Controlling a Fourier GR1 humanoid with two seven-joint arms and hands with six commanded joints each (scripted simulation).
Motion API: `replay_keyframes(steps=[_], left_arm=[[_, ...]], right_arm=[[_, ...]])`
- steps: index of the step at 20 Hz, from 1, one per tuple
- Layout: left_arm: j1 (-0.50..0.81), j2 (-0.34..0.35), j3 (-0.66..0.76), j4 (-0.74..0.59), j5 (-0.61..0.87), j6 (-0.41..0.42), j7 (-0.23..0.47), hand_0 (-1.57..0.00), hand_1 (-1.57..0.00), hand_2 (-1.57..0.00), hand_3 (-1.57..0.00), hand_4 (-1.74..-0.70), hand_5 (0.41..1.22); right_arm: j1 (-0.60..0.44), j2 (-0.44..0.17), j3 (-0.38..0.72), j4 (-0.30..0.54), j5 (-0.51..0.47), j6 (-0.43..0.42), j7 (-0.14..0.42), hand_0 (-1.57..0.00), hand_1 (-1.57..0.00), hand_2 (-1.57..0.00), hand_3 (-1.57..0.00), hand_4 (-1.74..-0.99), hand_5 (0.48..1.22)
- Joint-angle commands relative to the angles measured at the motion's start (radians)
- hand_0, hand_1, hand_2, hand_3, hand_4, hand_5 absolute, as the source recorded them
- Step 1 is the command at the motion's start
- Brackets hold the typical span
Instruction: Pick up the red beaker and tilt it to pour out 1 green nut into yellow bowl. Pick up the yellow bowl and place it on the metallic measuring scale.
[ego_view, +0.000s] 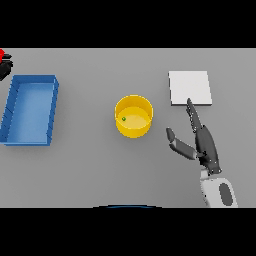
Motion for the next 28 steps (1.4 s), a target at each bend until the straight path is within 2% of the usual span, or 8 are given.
replay_keyframes(steps=[1, 5, 7, 10, 14, 20, 22, 28], left_arm=[[0.048, -0.001, -0.003, -0.064, 0.012, 0.006, 0.014, -1.57, -1.57, -1.57, -1.57, -1.74, 1.151], [0.186, -0.017, -0.017, -0.268, 0.045, 0.029, 0.136, -1.57, -1.57, -1.57, -1.57, -1.74, 0.925], [0.221, -0.005, -0.015, -0.332, 0.061, 0.006, 0.195, -1.57, -1.57, -1.53, -1.53, -1.52, 0.818], [0.274, 0.014, -0.020, -0.443, 0.142, -0.130, 0.176, -0.94, -0.86, -0.82, -0.84, -1.13, 0.705], [0.296, 0.050, -0.046, -0.466, 0.150, -0.220, 0.209, -0.38, -0.35, -0.33, -0.34, -0.88, 0.644], [0.279, 0.050, -0.089, -0.453, 0.082, -0.195, 0.201, -0.10, -0.09, -0.09, -0.09, -0.78, 0.631], [0.279, 0.047, -0.078, -0.469, 0.095, -0.186, 0.176, -0.06, -0.06, -0.06, -0.06, -0.78, 0.633], [0.296, 0.007, -0.063, -0.502, 0.130, -0.159, 0.133, -0.02, -0.01, -0.01, -0.01, -0.80, 0.666]], right_arm=[[0.002, 0.007, 0.002, 0.002, 0.000, -0.003, 0.003, 0.00, 0.00, 0.00, 0.00, -1.174, 0.676], [-0.009, -0.001, -0.008, 0.007, -0.007, -0.001, 0.012, 0.00, 0.00, 0.00, 0.00, -1.157, 0.671], [0.001, 0.009, -0.001, 0.003, -0.013, 0.003, 0.007, 0.00, 0.00, 0.00, 0.00, -1.155, 0.670], [-0.005, 0.007, -0.001, 0.000, -0.005, -0.003, 0.014, 0.00, 0.00, 0.00, 0.00, -1.149, 0.670], [0.005, 0.006, -0.008, -0.001, -0.017, -0.001, 0.002, 0.00, 0.00, 0.00, 0.00, -1.155, 0.669], [-0.008, 0.004, 0.008, 0.002, 0.030, -0.023, 0.014, 0.00, 0.00, 0.00, 0.00, -1.154, 0.657], [-0.015, 0.001, 0.020, -0.007, 0.078, -0.044, 0.086, 0.00, 0.00, 0.00, 0.00, -1.131, 0.631], [-0.168, -0.156, 0.115, 0.040, 0.238, 0.083, 0.120, 0.00, 0.00, 0.00, 0.00, -1.122, 0.649]])
